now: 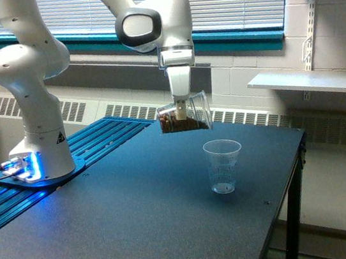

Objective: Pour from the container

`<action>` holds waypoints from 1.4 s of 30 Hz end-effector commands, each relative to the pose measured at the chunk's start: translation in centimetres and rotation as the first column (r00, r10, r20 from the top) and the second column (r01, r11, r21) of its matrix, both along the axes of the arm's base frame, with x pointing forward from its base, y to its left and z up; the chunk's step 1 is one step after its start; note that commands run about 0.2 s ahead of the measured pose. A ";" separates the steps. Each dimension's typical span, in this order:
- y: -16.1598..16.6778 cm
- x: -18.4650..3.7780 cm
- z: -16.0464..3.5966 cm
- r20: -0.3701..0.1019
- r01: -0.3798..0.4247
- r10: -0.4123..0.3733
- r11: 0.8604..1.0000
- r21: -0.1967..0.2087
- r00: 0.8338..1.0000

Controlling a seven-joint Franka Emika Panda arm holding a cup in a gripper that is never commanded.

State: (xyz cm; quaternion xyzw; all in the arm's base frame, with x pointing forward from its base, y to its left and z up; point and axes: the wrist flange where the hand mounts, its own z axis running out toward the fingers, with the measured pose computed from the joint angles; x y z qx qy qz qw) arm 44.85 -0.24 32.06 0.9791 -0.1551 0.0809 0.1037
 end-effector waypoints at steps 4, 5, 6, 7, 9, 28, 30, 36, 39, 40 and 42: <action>0.6 0.9 0.3 -0.019 -0.015 0.015 0.999 -0.038 1.000; 0.7 0.9 0.2 -0.022 -0.017 0.016 0.999 -0.041 1.000; 0.8 1.0 0.2 -0.025 -0.020 0.019 0.999 -0.045 1.000; 0.8 1.1 0.2 -0.028 -0.022 0.021 0.998 -0.050 0.999; 1.0 1.2 0.2 -0.035 -0.027 0.025 0.998 -0.056 0.999; 1.7 1.3 0.0 -0.109 -0.088 0.073 0.986 -0.145 0.991; 1.8 1.3 0.1 -0.111 -0.092 0.076 0.984 -0.151 0.991; 2.2 1.2 0.2 -0.122 -0.098 0.078 0.982 -0.161 0.989; 2.4 1.2 0.2 -0.129 -0.101 0.081 0.982 -0.162 0.988; 2.4 1.2 0.3 -0.130 -0.102 0.081 0.981 -0.163 0.988; 2.5 1.2 0.3 -0.134 -0.107 0.085 0.980 -0.165 0.987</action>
